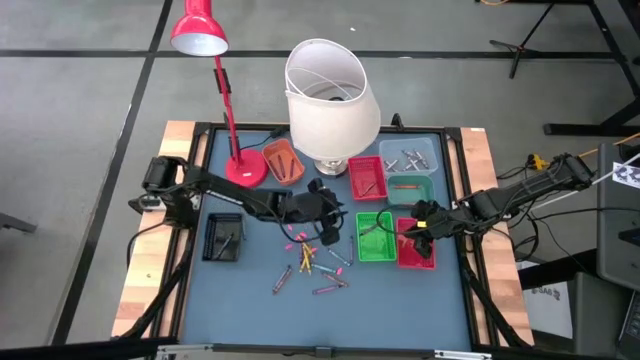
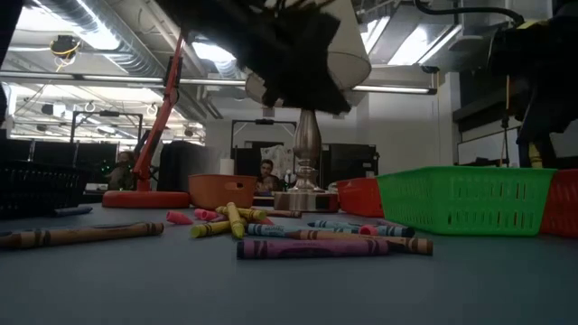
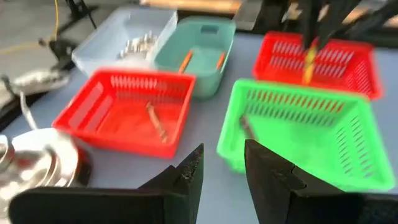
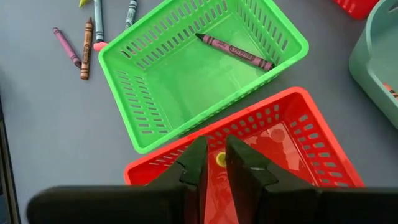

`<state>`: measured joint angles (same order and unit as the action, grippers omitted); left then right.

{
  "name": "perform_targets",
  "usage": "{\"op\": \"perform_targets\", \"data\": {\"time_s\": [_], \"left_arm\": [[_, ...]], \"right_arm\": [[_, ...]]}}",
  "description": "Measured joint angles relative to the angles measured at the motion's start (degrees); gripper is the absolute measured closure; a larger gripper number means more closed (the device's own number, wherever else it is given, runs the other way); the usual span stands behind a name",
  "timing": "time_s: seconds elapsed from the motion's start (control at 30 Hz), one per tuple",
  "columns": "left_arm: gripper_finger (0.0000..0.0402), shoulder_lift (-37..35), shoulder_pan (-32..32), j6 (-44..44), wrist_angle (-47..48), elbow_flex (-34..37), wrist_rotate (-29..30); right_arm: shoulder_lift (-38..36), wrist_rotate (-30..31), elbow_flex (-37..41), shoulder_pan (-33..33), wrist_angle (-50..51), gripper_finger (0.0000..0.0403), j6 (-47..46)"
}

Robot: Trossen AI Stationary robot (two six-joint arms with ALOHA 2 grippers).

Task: Sort crayons
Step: Put the yellow crayon into the bottom dark orange bin

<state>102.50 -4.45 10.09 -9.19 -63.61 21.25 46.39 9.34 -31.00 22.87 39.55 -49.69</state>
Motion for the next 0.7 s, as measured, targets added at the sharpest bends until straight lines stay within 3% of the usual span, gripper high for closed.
{"op": "perform_targets", "data": {"time_s": [0.33,0.7], "left_arm": [[0.0301,0.0,6.7,-0.2,12.3,0.0,-8.3],[0.0302,0.0,11.2,-5.8,16.2,0.0,-16.3]], "right_arm": [[0.0,0.0,0.0,0.0,0.0,0.0342,0.0],[0.0,0.0,0.0,0.0,0.0,0.027,0.0]]}}
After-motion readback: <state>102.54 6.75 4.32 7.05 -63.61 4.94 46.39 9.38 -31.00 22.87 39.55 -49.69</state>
